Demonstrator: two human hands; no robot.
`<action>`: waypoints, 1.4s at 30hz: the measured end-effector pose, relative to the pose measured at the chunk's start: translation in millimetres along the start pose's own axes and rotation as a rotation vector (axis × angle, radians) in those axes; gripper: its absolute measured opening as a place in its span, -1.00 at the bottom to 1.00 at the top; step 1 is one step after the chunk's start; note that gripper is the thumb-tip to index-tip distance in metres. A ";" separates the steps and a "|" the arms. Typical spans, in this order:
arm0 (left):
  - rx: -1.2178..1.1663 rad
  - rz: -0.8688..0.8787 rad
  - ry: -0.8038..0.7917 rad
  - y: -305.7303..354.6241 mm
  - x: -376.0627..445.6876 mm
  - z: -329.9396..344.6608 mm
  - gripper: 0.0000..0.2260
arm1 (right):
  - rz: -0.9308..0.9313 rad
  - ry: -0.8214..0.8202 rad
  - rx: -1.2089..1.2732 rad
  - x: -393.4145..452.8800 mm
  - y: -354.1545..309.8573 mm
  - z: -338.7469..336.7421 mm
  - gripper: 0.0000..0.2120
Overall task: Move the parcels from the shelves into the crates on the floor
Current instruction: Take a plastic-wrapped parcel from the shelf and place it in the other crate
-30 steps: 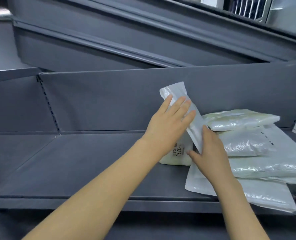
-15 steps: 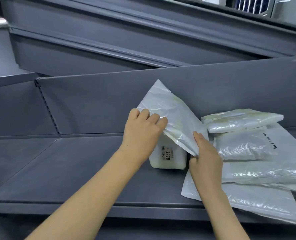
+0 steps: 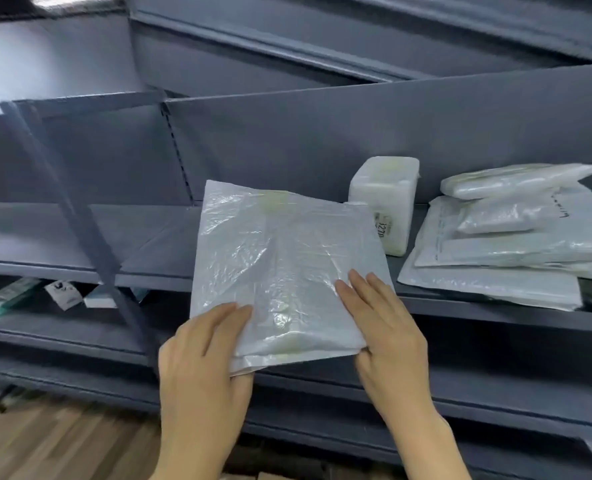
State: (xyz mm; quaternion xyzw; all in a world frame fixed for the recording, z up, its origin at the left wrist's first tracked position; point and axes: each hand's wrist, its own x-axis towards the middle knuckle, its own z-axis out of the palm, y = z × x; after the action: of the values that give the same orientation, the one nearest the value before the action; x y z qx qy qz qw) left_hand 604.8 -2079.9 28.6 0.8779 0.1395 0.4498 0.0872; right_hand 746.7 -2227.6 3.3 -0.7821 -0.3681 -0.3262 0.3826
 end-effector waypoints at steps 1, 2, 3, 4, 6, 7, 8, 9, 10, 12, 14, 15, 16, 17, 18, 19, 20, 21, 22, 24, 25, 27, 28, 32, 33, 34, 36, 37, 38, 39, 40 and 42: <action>-0.021 -0.042 -0.002 -0.8 -19.5 -10.5 -0.55 | -0.013 0.003 0.018 -15.8 -11.0 -4.3 -0.22; -0.034 -0.079 -0.006 -0.4 -37.9 -20.6 -0.53 | -0.024 0.003 0.030 -30.7 -21.2 -9.0 -0.23; -0.044 -0.109 -0.016 0.8 -54.2 -30.1 -0.51 | -0.032 -0.003 0.038 -43.9 -30.8 -14.4 -0.22; -0.054 -0.132 -0.030 2.5 -68.4 -39.6 -0.50 | -0.040 -0.011 0.044 -55.3 -39.2 -20.1 -0.22; -0.062 -0.171 -0.054 6.6 -91.9 -58.0 -0.49 | -0.060 -0.019 0.045 -74.0 -54.2 -30.7 -0.26; -0.060 -0.187 -0.066 9.3 -101.0 -66.6 -0.50 | -0.068 -0.022 0.042 -81.2 -60.8 -35.4 -0.28; -0.062 -0.203 -0.083 11.7 -108.9 -74.7 -0.50 | -0.075 -0.026 0.040 -86.9 -66.5 -39.5 -0.31; -0.069 -0.225 -0.101 14.4 -115.0 -82.6 -0.51 | -0.081 -0.028 0.039 -91.1 -71.2 -43.1 -0.33; -0.080 -0.255 -0.122 16.9 -119.9 -89.9 -0.50 | -0.088 -0.031 0.039 -93.8 -75.2 -46.2 -0.35; -0.129 -0.320 -0.185 24.0 -126.0 -103.8 -0.40 | -0.104 -0.040 0.046 -96.1 -80.6 -50.6 -0.37; -0.211 -0.390 -0.254 34.9 -128.4 -117.1 -0.23 | -0.130 -0.042 0.058 -95.0 -83.8 -54.7 -0.38; -0.236 -0.436 -0.277 40.4 -128.7 -122.2 -0.19 | -0.145 -0.044 0.068 -93.9 -84.6 -56.9 -0.37; -0.254 -0.480 -0.281 45.7 -128.6 -125.9 -0.21 | -0.157 -0.049 0.080 -92.6 -84.5 -59.2 -0.35; -0.278 -0.522 -0.271 51.5 -127.4 -127.5 -0.29 | -0.166 -0.055 0.091 -91.2 -83.5 -62.2 -0.33; -0.302 -0.560 -0.246 59.2 -125.1 -128.3 -0.37 | -0.174 -0.060 0.102 -90.2 -81.4 -65.6 -0.32; -0.330 -0.609 -0.211 66.2 -122.5 -126.6 -0.40 | -0.184 -0.062 0.114 -89.7 -78.0 -69.9 -0.32; -0.366 -0.677 -0.167 75.9 -119.0 -124.2 -0.40 | -0.196 -0.063 0.126 -89.8 -73.0 -74.4 -0.32; -0.395 -0.765 -0.128 84.2 -115.5 -120.5 -0.40 | -0.209 -0.062 0.136 -90.3 -66.3 -79.5 -0.32; -0.430 -0.840 -0.095 93.0 -111.8 -116.9 -0.42 | -0.224 -0.061 0.144 -91.0 -57.6 -85.0 -0.32; -0.532 -1.004 -0.063 108.5 -106.7 -108.9 -0.41 | -0.250 -0.068 0.162 -93.3 -35.8 -97.6 -0.31; -0.596 -1.099 -0.056 116.0 -106.0 -103.8 -0.33 | -0.256 -0.080 0.175 -94.9 -22.8 -105.0 -0.31; -0.716 -1.243 -0.057 135.0 -110.1 -88.1 -0.44 | -0.269 -0.105 0.197 -98.8 6.0 -122.2 -0.32; -0.749 -1.271 -0.054 147.3 -113.1 -79.6 -0.59 | -0.276 -0.120 0.202 -100.8 20.7 -131.3 -0.34; -0.734 -1.186 0.007 203.0 -120.9 -58.3 -0.84 | -0.277 -0.194 0.218 -110.0 73.9 -157.9 -0.38; -0.689 -1.143 0.030 214.3 -122.4 -56.2 -0.82 | -0.274 -0.232 0.227 -113.8 84.5 -161.0 -0.34; -0.644 -1.099 0.052 224.6 -123.9 -55.1 -0.81 | -0.263 -0.284 0.242 -117.7 92.8 -163.4 -0.28; -0.560 -1.007 0.086 244.7 -126.5 -53.3 -0.83 | -0.221 -0.417 0.272 -125.8 104.0 -167.8 -0.17; -0.527 -0.958 0.097 253.8 -128.2 -52.0 -0.84 | -0.210 -0.497 0.278 -130.0 107.1 -170.0 -0.16; -0.501 -0.914 0.103 262.6 -129.7 -51.0 -0.86 | -0.214 -0.581 0.272 -134.4 109.3 -172.4 -0.18; -0.481 -0.874 0.102 271.6 -130.8 -50.4 -0.87 | -0.228 -0.653 0.253 -138.0 111.4 -175.4 -0.22; -0.463 -0.842 0.098 279.5 -131.8 -50.0 -0.87 | -0.237 -0.716 0.243 -140.5 114.0 -178.6 -0.27; -0.440 -0.792 0.080 292.9 -132.9 -50.2 -0.84 | -0.240 -0.832 0.256 -140.4 118.7 -186.5 -0.32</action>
State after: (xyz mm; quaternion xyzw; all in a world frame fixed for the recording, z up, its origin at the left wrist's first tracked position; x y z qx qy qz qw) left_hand 538.7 -2398.6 37.7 0.6993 0.3689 0.4342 0.4316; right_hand 729.6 -2481.6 -58.3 -0.7448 -0.6161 0.0220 0.2553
